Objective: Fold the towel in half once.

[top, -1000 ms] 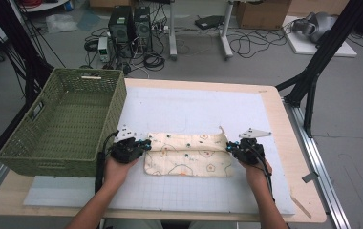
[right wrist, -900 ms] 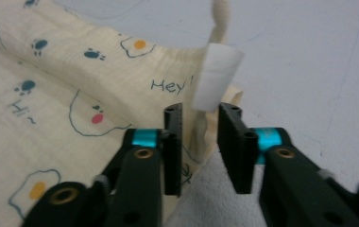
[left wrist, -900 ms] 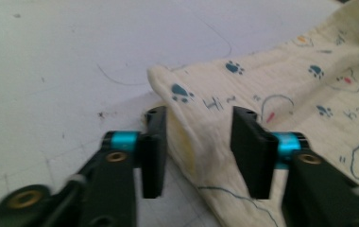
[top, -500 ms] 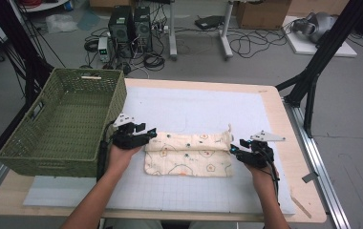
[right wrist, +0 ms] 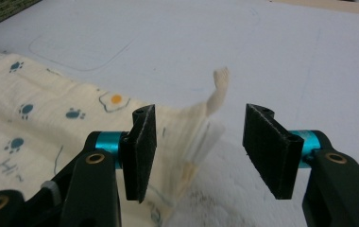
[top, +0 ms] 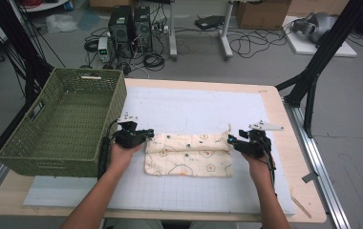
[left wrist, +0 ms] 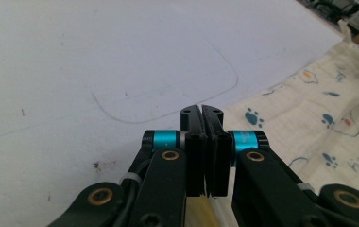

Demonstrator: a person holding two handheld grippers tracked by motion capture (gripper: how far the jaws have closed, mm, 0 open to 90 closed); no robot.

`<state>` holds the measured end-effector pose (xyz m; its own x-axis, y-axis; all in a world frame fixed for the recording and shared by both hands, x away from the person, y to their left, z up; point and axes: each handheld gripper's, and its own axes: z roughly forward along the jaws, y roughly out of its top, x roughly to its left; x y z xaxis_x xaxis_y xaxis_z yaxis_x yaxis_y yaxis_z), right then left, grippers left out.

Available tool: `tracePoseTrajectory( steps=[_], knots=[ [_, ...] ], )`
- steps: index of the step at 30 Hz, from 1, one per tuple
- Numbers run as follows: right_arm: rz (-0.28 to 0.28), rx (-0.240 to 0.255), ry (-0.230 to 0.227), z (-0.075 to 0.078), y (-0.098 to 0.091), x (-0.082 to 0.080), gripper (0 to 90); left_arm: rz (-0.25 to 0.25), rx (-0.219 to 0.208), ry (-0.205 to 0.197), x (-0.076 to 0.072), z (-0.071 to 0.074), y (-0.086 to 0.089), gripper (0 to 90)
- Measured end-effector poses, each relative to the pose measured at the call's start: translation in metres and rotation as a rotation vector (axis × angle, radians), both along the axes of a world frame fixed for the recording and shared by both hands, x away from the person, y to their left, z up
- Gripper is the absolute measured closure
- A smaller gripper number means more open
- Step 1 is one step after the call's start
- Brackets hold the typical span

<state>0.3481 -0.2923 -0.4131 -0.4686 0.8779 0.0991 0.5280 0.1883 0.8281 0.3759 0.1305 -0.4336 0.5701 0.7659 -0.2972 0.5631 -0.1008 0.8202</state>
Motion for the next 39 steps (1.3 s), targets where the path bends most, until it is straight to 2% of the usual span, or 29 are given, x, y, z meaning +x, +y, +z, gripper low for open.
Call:
tracePoseTrajectory(
  steps=[2,5,7,9,10,12,17,21,23,34,37,39],
  knots=[
    [0.013,-0.028,0.011,0.003,0.008,0.012,45.0,0.0,-0.011,-0.014,-0.002,0.003,0.0,87.7],
    [0.019,-0.063,0.064,0.001,0.019,0.029,50.6,-0.009,-0.026,-0.023,-0.005,0.007,0.0,87.7],
    [0.033,-0.07,0.084,-0.002,0.021,0.037,59.8,-0.016,-0.027,-0.032,-0.007,0.009,0.0,87.8],
    [0.06,-0.096,0.092,-0.003,0.023,0.039,79.8,-0.024,-0.028,-0.043,-0.009,0.012,0.0,87.7],
    [0.066,-0.113,0.084,-0.002,0.023,0.038,84.7,-0.028,-0.031,-0.046,-0.011,0.013,0.0,87.8],
    [0.072,-0.106,0.065,0.001,0.021,0.035,86.3,-0.033,-0.035,-0.055,-0.014,0.016,0.0,87.8],
    [0.073,-0.057,0.008,0.01,0.012,0.02,86.3,-0.045,-0.043,-0.084,-0.028,0.022,0.002,87.8],
    [0.077,-0.019,-0.012,0.011,0.003,0.002,86.2,-0.063,-0.038,-0.09,-0.041,0.023,0.005,87.7],
    [0.082,-0.004,-0.015,0.01,0.0,-0.007,86.2,-0.066,-0.052,-0.09,-0.047,0.022,0.007,87.7],
    [0.142,-0.005,-0.023,0.0,0.001,-0.049,86.1,-0.085,-0.053,-0.072,-0.079,0.01,0.022,87.6],
    [0.155,-0.027,-0.015,-0.006,0.002,-0.058,86.1,-0.103,-0.043,-0.067,-0.086,0.008,0.021,87.6],
    [0.158,-0.043,-0.004,-0.009,0.002,-0.062,86.1,-0.12,-0.022,-0.065,-0.089,0.006,0.019,87.4]
  ],
)
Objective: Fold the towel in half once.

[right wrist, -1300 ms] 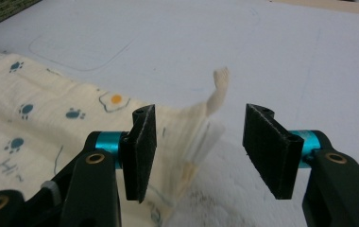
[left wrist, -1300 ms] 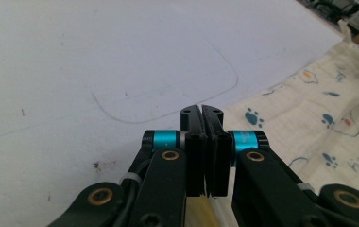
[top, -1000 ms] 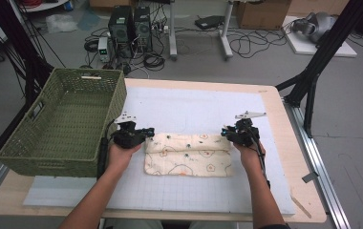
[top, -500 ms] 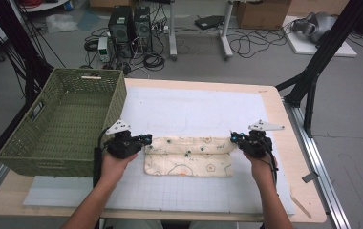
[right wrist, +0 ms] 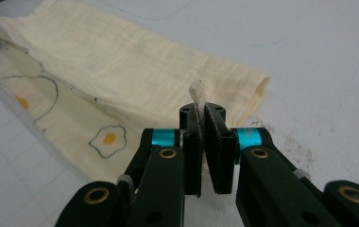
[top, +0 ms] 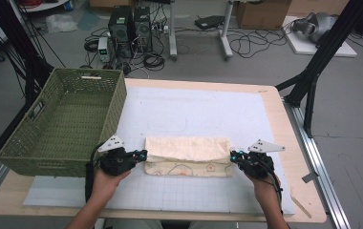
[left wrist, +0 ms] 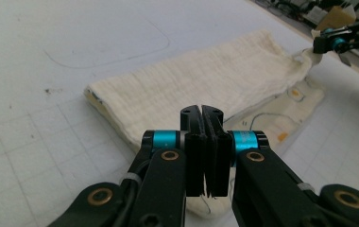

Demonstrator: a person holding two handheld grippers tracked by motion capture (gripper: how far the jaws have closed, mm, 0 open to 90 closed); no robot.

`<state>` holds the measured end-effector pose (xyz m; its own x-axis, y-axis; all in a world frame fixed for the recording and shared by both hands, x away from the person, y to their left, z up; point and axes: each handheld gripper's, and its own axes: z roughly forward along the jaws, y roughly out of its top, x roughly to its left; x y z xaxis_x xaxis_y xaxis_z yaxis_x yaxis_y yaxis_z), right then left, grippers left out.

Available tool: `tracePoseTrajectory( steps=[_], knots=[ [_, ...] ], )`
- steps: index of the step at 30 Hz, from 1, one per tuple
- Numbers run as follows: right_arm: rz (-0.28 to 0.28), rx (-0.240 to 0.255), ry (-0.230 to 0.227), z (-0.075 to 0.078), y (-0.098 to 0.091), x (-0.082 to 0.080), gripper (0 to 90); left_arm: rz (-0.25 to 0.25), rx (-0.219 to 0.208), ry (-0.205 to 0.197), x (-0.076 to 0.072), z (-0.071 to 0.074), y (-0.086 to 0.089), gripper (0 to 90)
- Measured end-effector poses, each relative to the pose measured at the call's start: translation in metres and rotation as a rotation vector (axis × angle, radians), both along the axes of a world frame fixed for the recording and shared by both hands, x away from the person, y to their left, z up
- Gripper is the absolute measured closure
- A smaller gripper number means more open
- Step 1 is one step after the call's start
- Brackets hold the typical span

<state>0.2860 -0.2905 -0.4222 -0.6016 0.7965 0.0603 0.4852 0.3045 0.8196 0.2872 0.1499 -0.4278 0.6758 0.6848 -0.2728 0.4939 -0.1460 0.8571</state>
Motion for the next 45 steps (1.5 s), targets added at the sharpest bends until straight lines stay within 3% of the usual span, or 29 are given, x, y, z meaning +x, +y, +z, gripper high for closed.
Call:
tracePoseTrajectory(
  steps=[6,18,22,24,26,28,33,38,41,45],
  knots=[
    [0.016,-0.007,0.013,-0.003,-0.002,-0.009,86.1,-0.022,0.016,0.027,-0.005,-0.006,-0.001,87.3],
    [0.044,-0.049,0.02,-0.002,0.0,-0.026,86.1,-0.051,0.047,0.023,-0.014,-0.006,0.005,87.5],
    [0.05,-0.061,0.039,-0.004,0.0,-0.029,85.5,-0.085,0.025,0.052,-0.018,-0.007,0.007,86.9],
    [0.041,-0.067,0.048,-0.003,-0.002,-0.031,78.8,-0.114,0.012,0.055,-0.02,-0.005,0.009,85.2],
    [0.019,-0.04,0.029,0.001,-0.005,-0.032,68.0,-0.108,-0.004,0.05,-0.019,-0.001,0.011,72.6],
    [-0.017,0.025,-0.001,0.01,-0.009,-0.031,60.7,-0.093,-0.011,0.03,-0.017,0.003,0.012,67.5],
    [-0.049,0.043,-0.067,0.024,-0.005,-0.021,61.0,-0.066,-0.019,0.023,-0.002,0.004,0.006,65.8],
    [-0.135,0.091,-0.133,0.032,-0.009,-0.017,61.1,-0.018,-0.018,0.031,0.012,0.002,0.0,64.9],
    [-0.12,0.069,-0.101,0.027,-0.009,-0.015,63.5,0.004,0.023,0.024,0.014,-0.002,-0.003,62.5],
    [-0.023,0.006,-0.004,0.004,0.006,-0.012,67.6,-0.008,0.041,0.062,0.013,-0.009,-0.006,60.3]
  ],
)
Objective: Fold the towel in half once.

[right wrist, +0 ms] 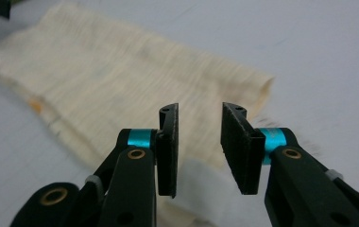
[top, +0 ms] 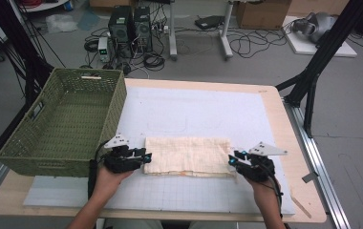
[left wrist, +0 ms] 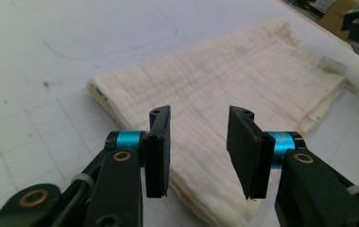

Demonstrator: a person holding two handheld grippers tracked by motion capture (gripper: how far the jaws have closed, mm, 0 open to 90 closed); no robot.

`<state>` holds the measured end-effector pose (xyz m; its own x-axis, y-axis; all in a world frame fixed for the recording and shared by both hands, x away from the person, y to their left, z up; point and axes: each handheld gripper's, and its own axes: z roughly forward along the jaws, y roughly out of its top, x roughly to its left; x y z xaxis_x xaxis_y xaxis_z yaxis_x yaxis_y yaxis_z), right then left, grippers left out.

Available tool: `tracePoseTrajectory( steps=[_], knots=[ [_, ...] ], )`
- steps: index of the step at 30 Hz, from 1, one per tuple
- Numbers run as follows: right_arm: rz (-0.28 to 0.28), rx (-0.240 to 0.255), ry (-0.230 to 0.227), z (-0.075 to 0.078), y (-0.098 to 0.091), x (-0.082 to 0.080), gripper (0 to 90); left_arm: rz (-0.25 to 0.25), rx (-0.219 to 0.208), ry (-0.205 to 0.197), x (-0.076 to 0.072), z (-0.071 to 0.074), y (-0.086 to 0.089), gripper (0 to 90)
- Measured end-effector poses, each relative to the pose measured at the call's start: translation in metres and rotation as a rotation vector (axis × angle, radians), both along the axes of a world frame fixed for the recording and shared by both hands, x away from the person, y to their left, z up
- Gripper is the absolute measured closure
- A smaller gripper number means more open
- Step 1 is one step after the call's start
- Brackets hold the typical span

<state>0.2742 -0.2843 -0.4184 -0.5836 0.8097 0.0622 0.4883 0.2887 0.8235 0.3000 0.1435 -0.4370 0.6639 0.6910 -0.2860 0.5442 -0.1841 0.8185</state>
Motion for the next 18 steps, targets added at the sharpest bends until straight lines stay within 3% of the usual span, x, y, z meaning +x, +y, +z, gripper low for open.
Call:
tracePoseTrajectory(
  steps=[2,4,6,9,13,14,18],
  knots=[
    [0.062,-0.026,0.04,-0.009,0.008,-0.001,67.0,-0.014,0.007,0.019,-0.003,-0.005,-0.002,60.4],
    [0.103,-0.029,0.05,-0.011,0.011,-0.005,66.1,-0.016,0.012,0.028,-0.005,-0.008,-0.002,61.2],
    [0.119,-0.039,0.059,-0.013,0.014,-0.008,66.1,-0.014,0.023,0.035,-0.005,-0.01,-0.002,61.5],
    [0.129,-0.112,0.087,-0.02,0.02,-0.007,71.4,-0.016,0.055,0.034,-0.006,-0.013,-0.006,64.8],
    [0.147,-0.107,0.113,-0.024,0.021,-0.006,87.6,-0.024,0.114,-0.008,-0.01,-0.013,-0.01,88.5],
    [0.149,-0.112,0.107,-0.023,0.021,-0.007,88.3,-0.02,0.119,-0.017,-0.01,-0.011,-0.009,89.5],
    [0.15,-0.101,0.088,-0.018,0.019,-0.009,88.7,-0.013,0.066,-0.039,-0.011,0.0,-0.003,89.6]
  ],
)
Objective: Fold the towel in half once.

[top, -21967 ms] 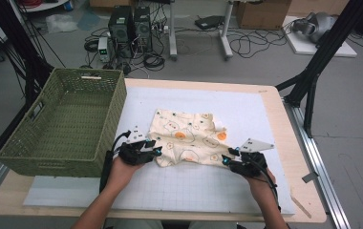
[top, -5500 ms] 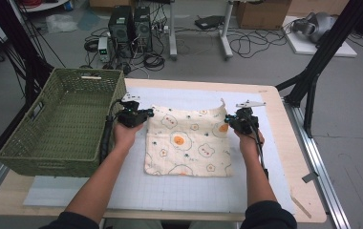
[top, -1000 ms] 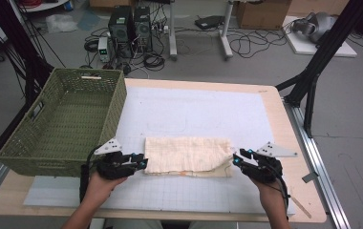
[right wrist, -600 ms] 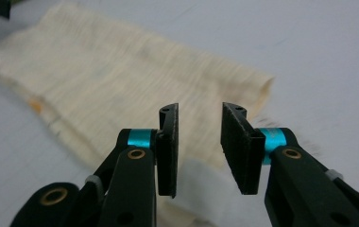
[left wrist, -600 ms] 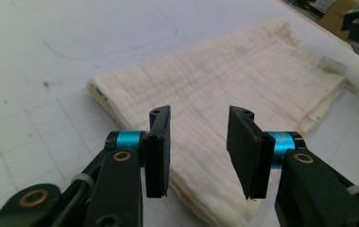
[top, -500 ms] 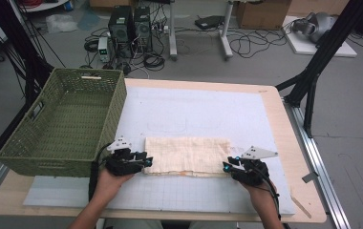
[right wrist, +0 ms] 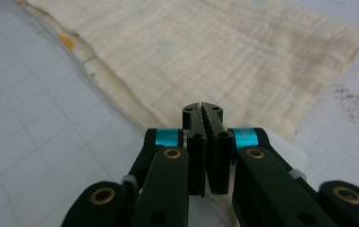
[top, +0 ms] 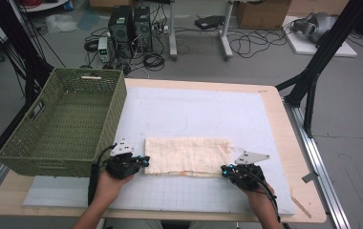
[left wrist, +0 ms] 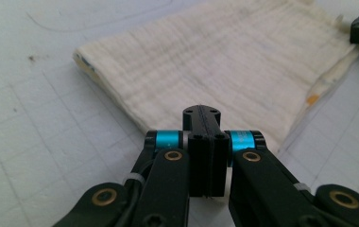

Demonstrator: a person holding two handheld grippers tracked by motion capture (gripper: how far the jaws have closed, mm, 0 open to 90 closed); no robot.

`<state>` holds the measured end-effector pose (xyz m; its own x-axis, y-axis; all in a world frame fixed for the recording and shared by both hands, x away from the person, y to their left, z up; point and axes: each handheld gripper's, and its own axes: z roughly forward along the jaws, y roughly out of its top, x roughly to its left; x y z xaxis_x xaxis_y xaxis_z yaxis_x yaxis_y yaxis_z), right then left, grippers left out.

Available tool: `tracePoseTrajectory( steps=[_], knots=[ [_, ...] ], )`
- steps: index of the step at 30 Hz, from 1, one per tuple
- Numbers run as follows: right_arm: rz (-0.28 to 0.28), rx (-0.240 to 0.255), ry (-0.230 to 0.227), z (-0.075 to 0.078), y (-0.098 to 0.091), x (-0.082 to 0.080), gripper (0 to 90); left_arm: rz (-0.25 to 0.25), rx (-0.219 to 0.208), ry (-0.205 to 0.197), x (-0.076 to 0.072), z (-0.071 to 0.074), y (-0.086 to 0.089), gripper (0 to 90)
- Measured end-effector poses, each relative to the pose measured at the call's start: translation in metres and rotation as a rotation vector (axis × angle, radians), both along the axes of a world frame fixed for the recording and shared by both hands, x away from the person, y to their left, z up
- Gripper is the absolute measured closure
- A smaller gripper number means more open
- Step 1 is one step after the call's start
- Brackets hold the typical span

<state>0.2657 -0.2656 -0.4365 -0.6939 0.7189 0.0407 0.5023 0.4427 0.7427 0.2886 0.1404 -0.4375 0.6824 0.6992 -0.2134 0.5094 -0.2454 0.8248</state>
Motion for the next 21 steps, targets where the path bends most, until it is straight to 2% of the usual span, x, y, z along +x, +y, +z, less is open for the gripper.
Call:
tracePoseTrajectory(
  steps=[7,12,18,19,21],
  knots=[
    [0.019,0.049,-0.032,0.011,-0.003,-0.006,88.8,-0.001,-0.027,0.0,-0.003,0.001,0.001,89.7],
    [0.039,0.063,-0.025,0.014,-0.006,-0.01,89.0,-0.016,-0.049,0.002,-0.008,0.006,0.004,89.8],
    [0.076,0.079,-0.007,0.016,-0.009,-0.015,88.9,0.018,-0.037,0.01,-0.01,0.003,0.005,88.6],
    [0.086,0.069,0.007,0.016,-0.008,-0.014,88.9,0.019,-0.034,0.026,-0.008,0.001,0.003,79.9],
    [0.079,-0.01,0.011,0.012,-0.004,-0.013,88.9,0.024,-0.014,0.049,-0.005,-0.004,-0.001,65.9]
  ],
)
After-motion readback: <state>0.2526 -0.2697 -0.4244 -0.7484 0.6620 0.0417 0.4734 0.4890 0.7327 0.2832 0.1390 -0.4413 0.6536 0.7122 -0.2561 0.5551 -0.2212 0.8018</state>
